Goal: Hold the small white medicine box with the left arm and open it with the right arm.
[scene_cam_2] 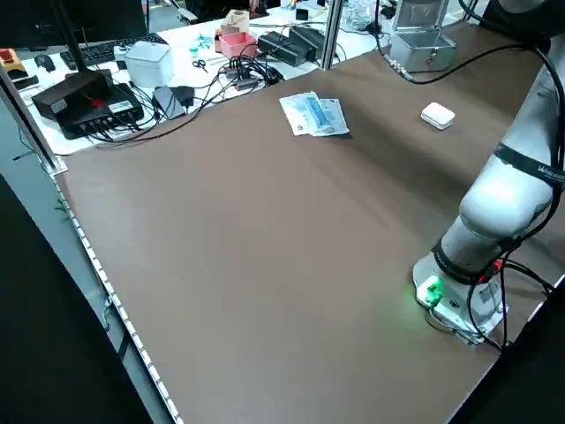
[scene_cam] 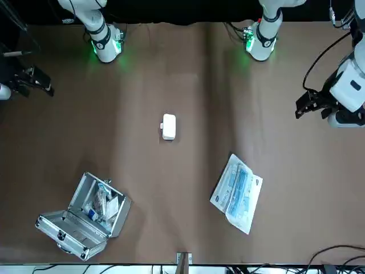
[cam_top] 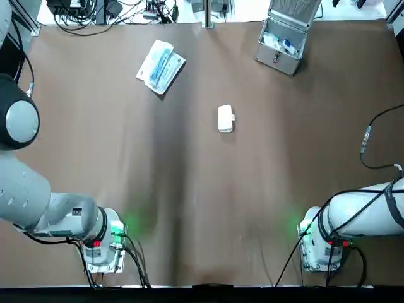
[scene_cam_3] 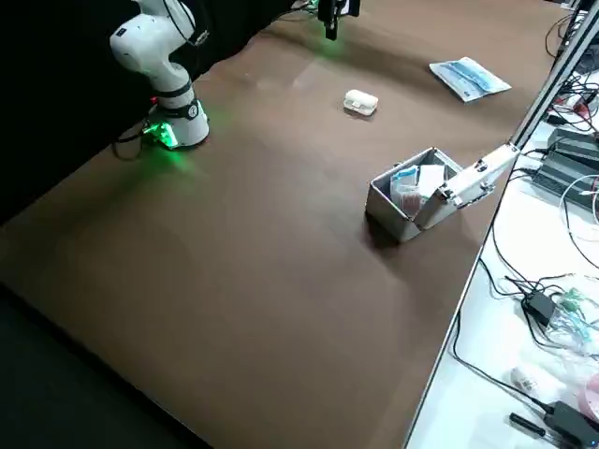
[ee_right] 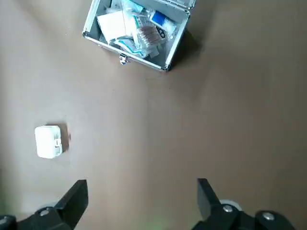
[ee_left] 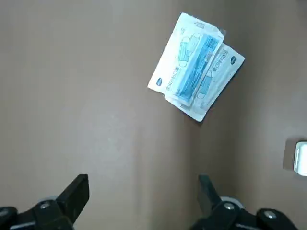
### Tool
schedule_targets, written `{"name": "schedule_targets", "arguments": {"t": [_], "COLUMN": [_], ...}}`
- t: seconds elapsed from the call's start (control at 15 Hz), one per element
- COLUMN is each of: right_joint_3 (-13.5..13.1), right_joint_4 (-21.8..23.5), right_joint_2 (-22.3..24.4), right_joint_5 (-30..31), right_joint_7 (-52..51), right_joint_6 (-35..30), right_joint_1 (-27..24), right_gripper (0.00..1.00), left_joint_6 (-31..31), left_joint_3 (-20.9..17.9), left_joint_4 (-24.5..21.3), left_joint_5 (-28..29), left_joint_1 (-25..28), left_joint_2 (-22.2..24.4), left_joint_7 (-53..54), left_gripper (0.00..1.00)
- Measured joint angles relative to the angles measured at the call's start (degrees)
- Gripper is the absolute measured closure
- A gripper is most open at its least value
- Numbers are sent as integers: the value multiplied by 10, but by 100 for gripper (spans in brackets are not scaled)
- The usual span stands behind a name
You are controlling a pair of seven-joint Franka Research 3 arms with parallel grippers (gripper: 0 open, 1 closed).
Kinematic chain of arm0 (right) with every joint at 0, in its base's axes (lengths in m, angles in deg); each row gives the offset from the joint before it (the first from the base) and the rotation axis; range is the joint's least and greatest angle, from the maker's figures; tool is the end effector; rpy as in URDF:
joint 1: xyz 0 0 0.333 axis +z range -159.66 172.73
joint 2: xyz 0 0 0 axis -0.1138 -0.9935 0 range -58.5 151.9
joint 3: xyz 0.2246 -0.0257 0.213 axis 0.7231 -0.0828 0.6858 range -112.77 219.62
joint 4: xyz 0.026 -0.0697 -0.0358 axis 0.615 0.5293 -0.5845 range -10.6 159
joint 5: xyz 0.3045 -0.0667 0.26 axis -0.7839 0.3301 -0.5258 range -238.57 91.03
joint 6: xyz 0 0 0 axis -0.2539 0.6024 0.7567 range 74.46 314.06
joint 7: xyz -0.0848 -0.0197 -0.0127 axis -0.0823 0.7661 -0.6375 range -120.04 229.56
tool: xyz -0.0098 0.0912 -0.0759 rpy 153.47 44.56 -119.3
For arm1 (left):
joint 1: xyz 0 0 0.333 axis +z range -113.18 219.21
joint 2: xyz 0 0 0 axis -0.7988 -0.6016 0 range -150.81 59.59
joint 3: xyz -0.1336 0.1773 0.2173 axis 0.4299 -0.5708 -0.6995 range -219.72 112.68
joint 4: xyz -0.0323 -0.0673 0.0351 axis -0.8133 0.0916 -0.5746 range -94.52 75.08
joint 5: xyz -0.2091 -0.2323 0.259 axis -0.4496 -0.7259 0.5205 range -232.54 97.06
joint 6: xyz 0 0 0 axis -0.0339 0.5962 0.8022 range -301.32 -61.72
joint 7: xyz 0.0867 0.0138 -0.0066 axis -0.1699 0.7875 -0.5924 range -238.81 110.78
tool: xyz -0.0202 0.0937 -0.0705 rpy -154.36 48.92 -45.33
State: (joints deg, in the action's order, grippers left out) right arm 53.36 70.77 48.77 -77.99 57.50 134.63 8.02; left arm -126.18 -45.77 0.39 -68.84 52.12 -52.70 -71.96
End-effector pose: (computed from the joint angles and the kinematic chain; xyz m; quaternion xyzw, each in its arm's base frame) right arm 0.5483 0.0228 0.6368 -0.9993 0.0087 0.0068 0.0366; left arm 0.5991 -0.0881 0.6076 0.9998 -0.0057 0.0082 0.0193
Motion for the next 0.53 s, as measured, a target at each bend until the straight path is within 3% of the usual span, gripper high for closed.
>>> {"name": "schedule_targets", "arguments": {"t": [0.2,0.53], "right_joint_3": [0,0], "right_joint_4": [1,3], "right_joint_2": [0,0], "right_joint_5": [0,3], "right_joint_7": [0,0], "right_joint_6": [0,-4], "right_joint_1": [0,0], "right_gripper": [0,0], "left_joint_6": [-1,-8], "left_joint_3": [5,50], "left_joint_4": [-1,-1], "left_joint_5": [0,0], "left_joint_1": [-5,-15], "left_joint_2": [-20,-55], "left_joint_7": [6,8], "left_gripper": [1,0]}}
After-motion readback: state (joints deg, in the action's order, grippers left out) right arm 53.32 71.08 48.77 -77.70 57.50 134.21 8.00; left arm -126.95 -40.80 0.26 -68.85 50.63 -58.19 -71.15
